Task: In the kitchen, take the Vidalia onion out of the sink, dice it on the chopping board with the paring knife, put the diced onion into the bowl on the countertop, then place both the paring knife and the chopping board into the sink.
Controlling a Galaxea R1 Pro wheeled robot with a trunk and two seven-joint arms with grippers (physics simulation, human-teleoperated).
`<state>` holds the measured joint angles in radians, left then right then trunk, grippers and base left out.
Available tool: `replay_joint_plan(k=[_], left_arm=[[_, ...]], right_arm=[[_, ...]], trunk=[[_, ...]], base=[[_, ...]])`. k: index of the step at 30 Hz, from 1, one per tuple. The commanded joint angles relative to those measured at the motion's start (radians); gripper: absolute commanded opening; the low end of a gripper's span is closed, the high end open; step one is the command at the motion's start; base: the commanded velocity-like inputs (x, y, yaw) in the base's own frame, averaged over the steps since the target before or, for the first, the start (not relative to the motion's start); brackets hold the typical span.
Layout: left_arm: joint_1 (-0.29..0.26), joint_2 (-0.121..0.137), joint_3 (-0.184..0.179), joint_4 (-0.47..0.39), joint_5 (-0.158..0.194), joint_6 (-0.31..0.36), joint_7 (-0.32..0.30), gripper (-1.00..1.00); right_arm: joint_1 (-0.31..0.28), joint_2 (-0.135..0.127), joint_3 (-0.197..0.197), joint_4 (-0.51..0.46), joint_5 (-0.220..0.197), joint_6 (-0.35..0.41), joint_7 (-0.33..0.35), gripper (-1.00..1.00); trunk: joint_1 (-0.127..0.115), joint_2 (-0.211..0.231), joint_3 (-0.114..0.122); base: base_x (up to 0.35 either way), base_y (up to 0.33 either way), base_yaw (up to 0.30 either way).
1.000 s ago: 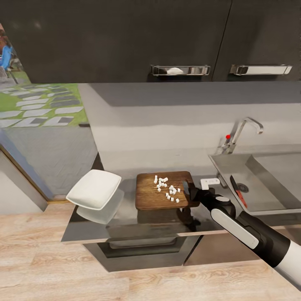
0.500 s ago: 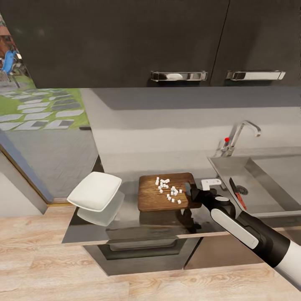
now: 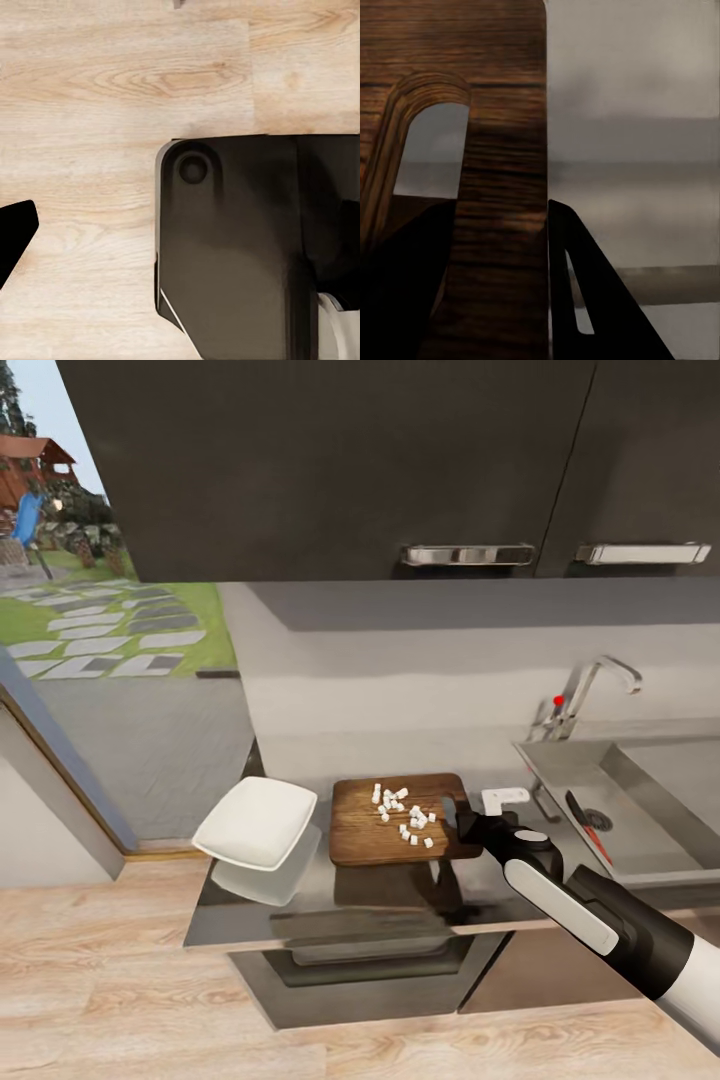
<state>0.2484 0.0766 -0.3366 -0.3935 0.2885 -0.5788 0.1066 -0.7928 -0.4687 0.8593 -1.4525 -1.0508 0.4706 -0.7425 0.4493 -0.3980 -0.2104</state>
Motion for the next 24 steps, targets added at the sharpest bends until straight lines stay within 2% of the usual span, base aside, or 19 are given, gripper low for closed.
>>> replay_joint_plan(k=[1, 13, 24], left_arm=[[0.0, 0.001, -0.009, -0.002, 0.003, -0.001, 0.01, 1.0], [0.0, 0.0, -0.009, -0.002, 0.003, -0.001, 0.01, 1.0], [0.0, 0.001, -0.009, -0.002, 0.003, -0.001, 0.01, 1.0]], right_arm=[[-0.002, -0.001, 0.003, -0.002, -0.006, 0.002, -0.008, -1.0], [-0.002, -0.001, 0.003, -0.002, -0.007, 0.001, -0.008, -1.0], [-0.002, -0.001, 0.003, -0.002, -0.007, 0.002, -0.008, -1.0]], trunk=[[0.001, -0.002, 0.0], [0.001, -0.002, 0.018], [0.001, -0.002, 0.036]], base=[[0.0, 0.039, 0.0], [0.0, 0.008, 0.0], [0.0, 0.144, 0.0]])
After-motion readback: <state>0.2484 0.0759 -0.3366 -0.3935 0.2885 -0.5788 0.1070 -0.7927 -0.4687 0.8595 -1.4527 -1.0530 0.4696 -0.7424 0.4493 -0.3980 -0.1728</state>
